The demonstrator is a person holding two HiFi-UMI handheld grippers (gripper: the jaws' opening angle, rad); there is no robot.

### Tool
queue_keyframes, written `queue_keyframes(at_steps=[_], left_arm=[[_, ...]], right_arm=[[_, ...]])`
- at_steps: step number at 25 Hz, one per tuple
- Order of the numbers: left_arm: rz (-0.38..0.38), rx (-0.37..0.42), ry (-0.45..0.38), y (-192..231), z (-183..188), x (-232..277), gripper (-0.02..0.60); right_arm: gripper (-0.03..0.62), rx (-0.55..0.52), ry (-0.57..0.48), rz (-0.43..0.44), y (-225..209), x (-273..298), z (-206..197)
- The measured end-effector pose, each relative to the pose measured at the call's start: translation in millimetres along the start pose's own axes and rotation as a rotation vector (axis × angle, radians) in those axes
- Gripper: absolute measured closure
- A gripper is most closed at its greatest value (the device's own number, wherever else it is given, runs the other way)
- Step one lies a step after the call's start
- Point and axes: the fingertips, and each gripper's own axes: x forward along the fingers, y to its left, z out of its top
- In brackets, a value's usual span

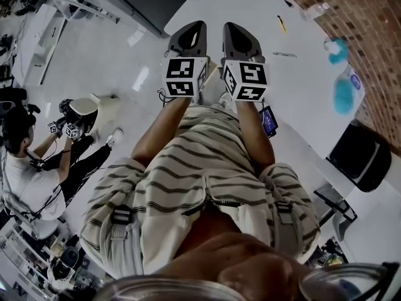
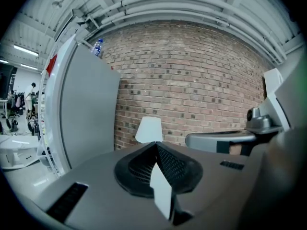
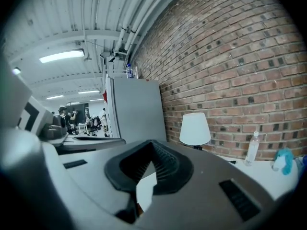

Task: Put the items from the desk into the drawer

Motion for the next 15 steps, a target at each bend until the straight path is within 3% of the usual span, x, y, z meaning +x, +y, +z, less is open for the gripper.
queue_keyframes(at_steps=[15], left_arm=[[-0.047,0.021,-0.025,-19,7,15,0.575]], right_arm=[[0.583,-0.016,-0.041,-0.059,-24,-7,9]])
